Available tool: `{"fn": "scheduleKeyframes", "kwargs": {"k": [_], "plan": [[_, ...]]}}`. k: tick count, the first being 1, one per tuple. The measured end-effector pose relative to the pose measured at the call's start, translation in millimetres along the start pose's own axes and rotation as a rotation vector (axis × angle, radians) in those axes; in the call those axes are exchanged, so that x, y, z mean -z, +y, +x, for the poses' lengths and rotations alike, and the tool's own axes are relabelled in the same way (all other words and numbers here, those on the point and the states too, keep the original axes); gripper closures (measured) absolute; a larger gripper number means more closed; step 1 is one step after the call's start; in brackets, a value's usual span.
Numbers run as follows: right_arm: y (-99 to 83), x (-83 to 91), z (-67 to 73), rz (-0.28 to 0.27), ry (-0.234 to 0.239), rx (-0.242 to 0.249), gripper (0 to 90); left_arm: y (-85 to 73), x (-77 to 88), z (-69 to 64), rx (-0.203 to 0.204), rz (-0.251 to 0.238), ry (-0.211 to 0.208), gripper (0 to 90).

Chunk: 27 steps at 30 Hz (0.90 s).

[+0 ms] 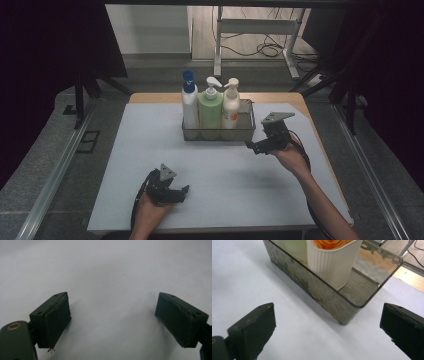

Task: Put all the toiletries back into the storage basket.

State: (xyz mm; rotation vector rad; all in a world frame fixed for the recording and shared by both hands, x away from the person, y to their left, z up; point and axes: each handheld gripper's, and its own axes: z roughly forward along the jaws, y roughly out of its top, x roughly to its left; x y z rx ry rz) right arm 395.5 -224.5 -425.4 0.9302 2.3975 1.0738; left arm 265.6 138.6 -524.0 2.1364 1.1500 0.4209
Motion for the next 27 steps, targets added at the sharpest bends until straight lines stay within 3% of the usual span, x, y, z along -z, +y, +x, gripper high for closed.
{"fn": "scheduleKeyframes", "kwargs": {"k": [15,27], "plan": [[-32.1,24.9,5.6,-0.003,-0.007,0.001,0.0,-0.2,0.2,-0.5,0.000,-0.001,0.003,12.6],[-69.6,28.4,10.8,0.039,-0.022,-0.005,0.0,-0.2,0.1,-0.4,0.001,-0.001,0.003,12.6]]}}
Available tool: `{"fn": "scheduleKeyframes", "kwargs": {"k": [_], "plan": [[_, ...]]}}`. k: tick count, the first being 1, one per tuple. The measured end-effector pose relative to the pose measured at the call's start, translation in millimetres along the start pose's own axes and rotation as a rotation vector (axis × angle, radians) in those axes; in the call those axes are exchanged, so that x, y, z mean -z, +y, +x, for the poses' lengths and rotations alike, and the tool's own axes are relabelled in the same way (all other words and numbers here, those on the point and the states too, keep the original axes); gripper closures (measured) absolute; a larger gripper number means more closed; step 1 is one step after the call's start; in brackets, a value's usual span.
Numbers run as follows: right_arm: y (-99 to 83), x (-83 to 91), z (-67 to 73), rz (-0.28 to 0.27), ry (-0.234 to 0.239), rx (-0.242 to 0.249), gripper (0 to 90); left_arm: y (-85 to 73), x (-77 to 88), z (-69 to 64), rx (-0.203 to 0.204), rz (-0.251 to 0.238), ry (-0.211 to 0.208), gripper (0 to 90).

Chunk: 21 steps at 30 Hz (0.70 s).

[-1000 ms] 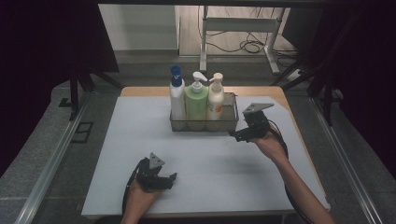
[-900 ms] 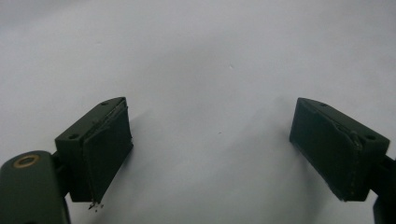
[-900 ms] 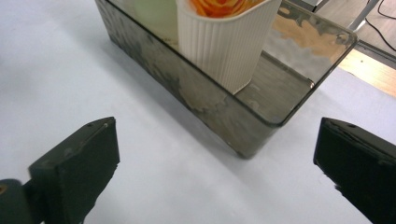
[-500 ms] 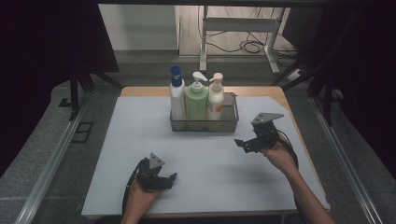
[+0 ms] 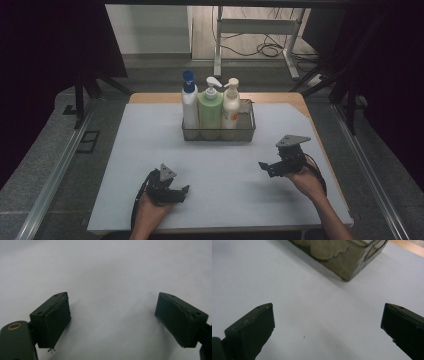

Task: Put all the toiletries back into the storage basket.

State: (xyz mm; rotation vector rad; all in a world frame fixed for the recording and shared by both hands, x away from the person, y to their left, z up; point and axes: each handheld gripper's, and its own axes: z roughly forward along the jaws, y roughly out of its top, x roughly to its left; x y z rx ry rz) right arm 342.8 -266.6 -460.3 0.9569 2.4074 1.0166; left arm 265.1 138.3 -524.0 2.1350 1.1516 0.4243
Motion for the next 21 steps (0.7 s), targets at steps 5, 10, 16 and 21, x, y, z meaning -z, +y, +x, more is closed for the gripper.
{"fn": "scheduleKeyframes", "kwargs": {"k": [5,10,16,21], "plan": [[-14.3,-0.1,4.3,0.010,0.000,0.000,0.0,0.0,0.1,0.0,0.000,0.001,0.000,12.6],[-29.2,-2.0,7.8,0.023,0.004,-0.006,0.0,0.0,0.1,-0.1,0.000,0.000,0.001,12.6],[-47.0,-7.9,9.5,0.038,0.020,-0.026,0.0,0.0,0.1,0.0,0.000,0.000,0.000,12.6],[-59.0,-15.9,11.7,0.069,0.026,-0.045,0.0,0.1,0.1,0.0,-0.001,0.001,0.000,12.6]]}}
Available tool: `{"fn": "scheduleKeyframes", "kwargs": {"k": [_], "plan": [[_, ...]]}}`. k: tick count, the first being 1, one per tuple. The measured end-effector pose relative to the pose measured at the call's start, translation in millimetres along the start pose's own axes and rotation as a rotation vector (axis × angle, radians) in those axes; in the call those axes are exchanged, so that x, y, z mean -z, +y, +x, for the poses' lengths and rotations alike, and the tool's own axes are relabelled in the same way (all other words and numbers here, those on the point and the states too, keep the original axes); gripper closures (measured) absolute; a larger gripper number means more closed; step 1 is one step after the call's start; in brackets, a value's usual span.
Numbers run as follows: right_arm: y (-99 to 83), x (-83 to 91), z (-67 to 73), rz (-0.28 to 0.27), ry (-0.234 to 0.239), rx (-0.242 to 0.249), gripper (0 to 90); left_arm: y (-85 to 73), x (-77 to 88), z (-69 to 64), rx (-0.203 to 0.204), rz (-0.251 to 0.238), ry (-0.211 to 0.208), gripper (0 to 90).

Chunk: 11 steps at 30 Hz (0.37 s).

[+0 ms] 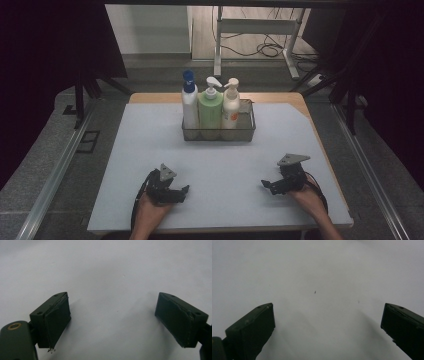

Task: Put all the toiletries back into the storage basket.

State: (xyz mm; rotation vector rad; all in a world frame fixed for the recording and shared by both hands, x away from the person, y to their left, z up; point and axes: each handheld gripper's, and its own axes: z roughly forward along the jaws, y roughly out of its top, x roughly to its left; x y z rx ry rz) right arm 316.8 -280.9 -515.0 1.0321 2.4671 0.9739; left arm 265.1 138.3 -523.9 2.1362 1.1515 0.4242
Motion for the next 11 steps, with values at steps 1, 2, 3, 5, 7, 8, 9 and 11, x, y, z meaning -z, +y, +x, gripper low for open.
{"fn": "scheduleKeyframes", "kwargs": {"k": [1,2,3,5,7,8,9,11], "plan": [[-1.9,-1.4,0.3,0.009,-0.001,-0.003,0.0,0.0,-0.1,0.0,0.000,-0.001,0.000,12.6],[-4.1,-3.6,0.7,0.014,-0.001,-0.004,0.0,0.0,-0.1,0.0,0.001,-0.001,0.000,12.6],[-5.1,-3.7,0.4,0.003,0.001,-0.011,0.0,0.1,0.0,0.0,0.000,0.000,0.000,12.6],[-6.7,-3.3,0.0,-0.007,-0.001,-0.017,0.0,0.0,-0.1,-0.1,0.000,-0.001,0.000,12.6],[-6.8,-3.5,0.5,-0.007,-0.003,-0.015,0.0,0.0,-0.1,-0.1,0.000,-0.001,0.001,12.6],[-6.9,-3.6,0.6,-0.008,-0.003,-0.015,0.0,0.0,-0.1,-0.1,0.000,-0.001,0.000,12.6],[-7.2,-3.5,0.6,-0.008,-0.003,-0.017,0.0,-0.1,-0.2,-0.2,0.000,0.000,0.000,12.5],[-7.6,-3.5,0.6,-0.012,-0.002,-0.017,0.0,-0.1,-0.2,0.2,0.002,0.000,-0.002,12.5]]}}
